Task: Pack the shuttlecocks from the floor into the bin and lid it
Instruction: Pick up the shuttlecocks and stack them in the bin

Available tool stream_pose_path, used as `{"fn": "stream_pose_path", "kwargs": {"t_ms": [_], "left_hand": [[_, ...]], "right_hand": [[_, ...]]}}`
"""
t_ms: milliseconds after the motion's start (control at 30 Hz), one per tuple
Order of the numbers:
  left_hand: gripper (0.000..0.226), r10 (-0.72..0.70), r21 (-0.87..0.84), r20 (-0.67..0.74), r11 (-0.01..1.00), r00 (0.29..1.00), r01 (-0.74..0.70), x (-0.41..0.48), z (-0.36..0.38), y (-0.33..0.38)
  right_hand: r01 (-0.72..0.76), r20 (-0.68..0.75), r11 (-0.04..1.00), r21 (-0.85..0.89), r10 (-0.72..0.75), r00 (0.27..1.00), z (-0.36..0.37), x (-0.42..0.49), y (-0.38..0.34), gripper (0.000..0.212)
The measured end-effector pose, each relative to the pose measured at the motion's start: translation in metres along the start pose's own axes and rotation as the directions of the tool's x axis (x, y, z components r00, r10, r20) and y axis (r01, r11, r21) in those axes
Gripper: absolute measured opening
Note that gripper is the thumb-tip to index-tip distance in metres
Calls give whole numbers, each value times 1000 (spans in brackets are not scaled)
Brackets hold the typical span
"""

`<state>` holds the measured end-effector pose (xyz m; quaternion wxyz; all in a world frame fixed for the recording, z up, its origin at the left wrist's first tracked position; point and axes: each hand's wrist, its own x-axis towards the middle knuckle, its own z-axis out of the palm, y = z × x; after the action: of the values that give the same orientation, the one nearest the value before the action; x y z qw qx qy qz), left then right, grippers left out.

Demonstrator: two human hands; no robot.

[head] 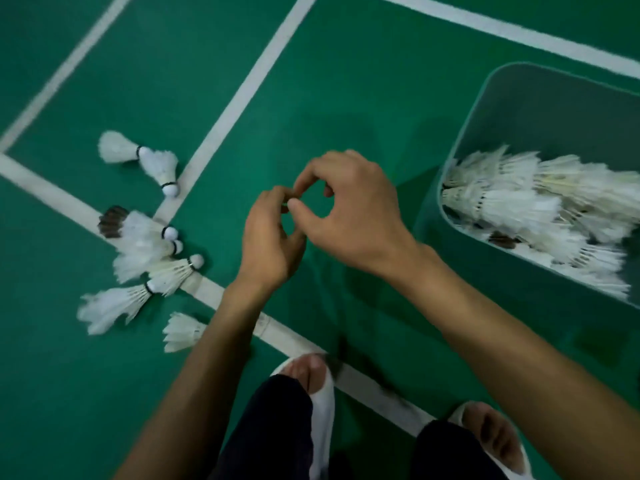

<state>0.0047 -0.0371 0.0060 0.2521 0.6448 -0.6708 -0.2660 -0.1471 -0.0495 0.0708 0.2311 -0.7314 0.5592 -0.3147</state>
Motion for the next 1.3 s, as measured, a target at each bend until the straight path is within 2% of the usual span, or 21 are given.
{"fn": "stream_pose_path", "kwargs": {"t_ms": [67, 167, 233, 300, 367, 433, 500, 533, 567, 600, 667, 767, 833, 867, 933, 967, 1033, 1167, 1233, 1300], "left_hand": [[41, -117, 21, -36, 993, 992, 118, -23, -12, -31], [39, -273, 72, -156, 955, 949, 287, -57, -36, -67], [34, -326, 67, -267, 933, 907, 355, -81, -54, -83], [29, -376, 75, -411, 894, 831, 441, -106, -69, -96], [28, -468, 39, -578, 802, 668, 596, -127, -78, -103], [40, -621, -98, -662, 627, 419, 773, -142, -80, -102], [60, -820, -301, -551, 370, 156, 879, -153, -73, -101], [73, -899, -387, -433, 244, 59, 889, -158, -67, -100], [85, -952, -445, -305, 148, 6, 883, -162, -61, -98], [95, -981, -473, -194, 92, -2, 877, -165, -53, -94], [100, -992, -429, -102, 112, 75, 896, -166, -39, -84], [86, -946, -297, -207, 305, 251, 905, -156, -24, -76], [77, -894, -239, -287, 416, 345, 877, -148, -19, -79], [79, -873, -228, -316, 449, 370, 864, -144, -18, -81], [96, -831, -216, -356, 519, 428, 827, -137, -19, -86], [103, -803, -199, -362, 563, 474, 803, -133, -20, -88], [104, -755, -163, -342, 634, 560, 756, -128, -22, -93], [80, -727, -207, -351, 675, 590, 708, -117, -31, -102], [74, -717, -217, -328, 690, 615, 690, -114, -36, -104], [74, -711, -221, -271, 702, 649, 677, -111, -39, -106]], "right_hand": [[-8, 182, 999, -47, 17, 983, 42, 2, 2, 24], [14, 405, 995, -101, 29, 914, 92, -1, -2, 32], [56, 500, 992, -112, 8, 866, 118, -4, -11, 39], [94, 558, 991, -94, -26, 829, 141, -5, -23, 47], [136, 582, 989, -59, -77, 809, 159, -1, -37, 55], [248, 576, 968, -34, -184, 797, 175, 6, -55, 66], [412, 579, 910, -47, -311, 754, 189, 15, -75, 73], [477, 590, 877, -56, -356, 724, 196, 18, -84, 74], [527, 607, 848, -62, -387, 694, 202, 20, -91, 73], [564, 628, 823, -68, -404, 665, 208, 20, -96, 70], [610, 668, 788, -83, -410, 621, 218, 16, -99, 64], [593, 694, 800, -91, -376, 614, 226, 5, -86, 63], [564, 693, 822, -87, -357, 627, 227, 3, -79, 72], [551, 699, 831, -82, -346, 626, 224, 4, -76, 79], [521, 728, 852, -54, -323, 605, 218, 7, -71, 89], [503, 746, 864, -30, -316, 586, 215, 8, -69, 89], [476, 768, 880, 5, -309, 562, 209, 8, -63, 86], [419, 750, 908, -2, -276, 602, 198, 6, -55, 92], [397, 749, 918, 10, -270, 605, 195, 6, -51, 99], [350, 771, 937, 4, -226, 595, 192, 10, -44, 96]]}}
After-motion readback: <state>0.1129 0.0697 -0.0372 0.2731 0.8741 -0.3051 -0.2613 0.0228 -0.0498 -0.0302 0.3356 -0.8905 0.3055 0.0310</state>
